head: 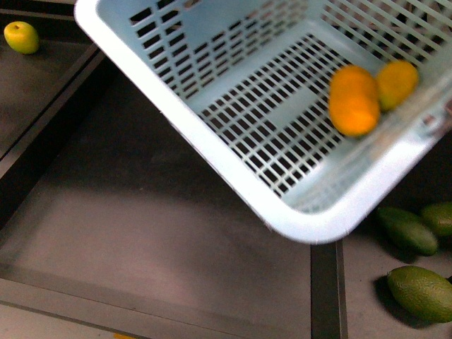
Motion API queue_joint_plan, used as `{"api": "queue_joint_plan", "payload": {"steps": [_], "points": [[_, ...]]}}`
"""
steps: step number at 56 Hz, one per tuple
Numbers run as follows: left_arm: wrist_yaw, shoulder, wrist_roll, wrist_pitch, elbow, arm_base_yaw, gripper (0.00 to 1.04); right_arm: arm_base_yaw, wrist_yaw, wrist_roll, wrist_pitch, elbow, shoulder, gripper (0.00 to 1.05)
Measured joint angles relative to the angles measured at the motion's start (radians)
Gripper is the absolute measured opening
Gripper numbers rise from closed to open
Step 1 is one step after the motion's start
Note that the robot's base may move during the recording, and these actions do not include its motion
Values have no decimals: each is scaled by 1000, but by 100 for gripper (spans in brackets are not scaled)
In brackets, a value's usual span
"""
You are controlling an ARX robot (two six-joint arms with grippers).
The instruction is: Pick lemon and mango into basket
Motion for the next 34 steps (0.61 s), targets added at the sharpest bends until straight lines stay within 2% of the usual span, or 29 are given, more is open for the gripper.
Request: {"api": "queue_joint_plan", "payload": {"steps": [13, 21, 34], "points": [[24, 111, -66, -39, 29, 121, 5, 0, -2, 0, 0, 0, 0, 96], [49, 256, -134, -151, 135, 167, 5, 0, -2, 0, 0, 0, 0, 96], [77, 419, -227, -131, 328, 216, 5, 0, -2, 0, 0, 0, 0, 96]]}}
